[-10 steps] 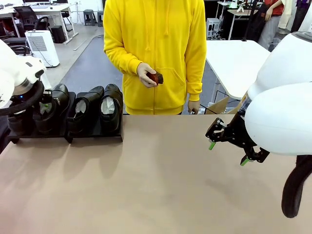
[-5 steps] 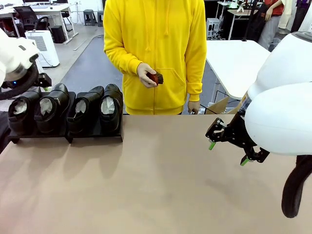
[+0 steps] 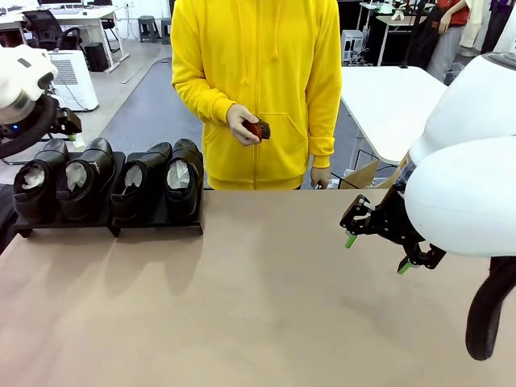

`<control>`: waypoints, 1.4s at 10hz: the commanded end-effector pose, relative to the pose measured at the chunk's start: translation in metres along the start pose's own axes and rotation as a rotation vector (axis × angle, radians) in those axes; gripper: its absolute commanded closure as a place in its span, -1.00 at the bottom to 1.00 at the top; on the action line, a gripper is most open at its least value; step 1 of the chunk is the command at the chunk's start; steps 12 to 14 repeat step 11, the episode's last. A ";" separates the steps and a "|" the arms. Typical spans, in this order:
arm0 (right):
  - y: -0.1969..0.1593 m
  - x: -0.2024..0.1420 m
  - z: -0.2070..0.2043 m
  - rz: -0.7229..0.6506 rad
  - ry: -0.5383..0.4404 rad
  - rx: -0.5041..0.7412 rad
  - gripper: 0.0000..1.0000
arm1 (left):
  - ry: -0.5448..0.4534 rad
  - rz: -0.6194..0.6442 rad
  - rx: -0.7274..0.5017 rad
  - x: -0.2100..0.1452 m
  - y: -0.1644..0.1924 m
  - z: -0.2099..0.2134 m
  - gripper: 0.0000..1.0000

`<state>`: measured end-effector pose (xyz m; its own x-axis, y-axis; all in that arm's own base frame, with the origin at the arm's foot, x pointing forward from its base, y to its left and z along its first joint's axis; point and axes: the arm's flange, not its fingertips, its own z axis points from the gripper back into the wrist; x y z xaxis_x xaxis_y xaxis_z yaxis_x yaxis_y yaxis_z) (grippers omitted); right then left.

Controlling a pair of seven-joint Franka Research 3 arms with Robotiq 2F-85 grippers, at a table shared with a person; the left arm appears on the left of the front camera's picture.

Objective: Organize the shoes by placing them on the stand.
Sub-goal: Place the Shoe from the middle of the table onto the Shoes Stand.

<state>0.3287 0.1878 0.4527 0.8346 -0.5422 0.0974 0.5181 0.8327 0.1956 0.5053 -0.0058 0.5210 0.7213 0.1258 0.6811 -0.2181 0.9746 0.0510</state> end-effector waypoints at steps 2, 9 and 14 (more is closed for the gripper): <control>0.002 0.005 0.001 0.017 0.008 0.019 -1.00 | -0.012 -0.019 0.011 0.005 -0.001 -0.008 -0.95; 0.002 0.005 0.001 0.017 0.008 0.019 -1.00 | -0.012 -0.019 0.011 0.005 -0.001 -0.008 -0.95; 0.002 0.005 0.001 0.017 0.008 0.019 -1.00 | -0.012 -0.019 0.011 0.005 -0.001 -0.008 -0.95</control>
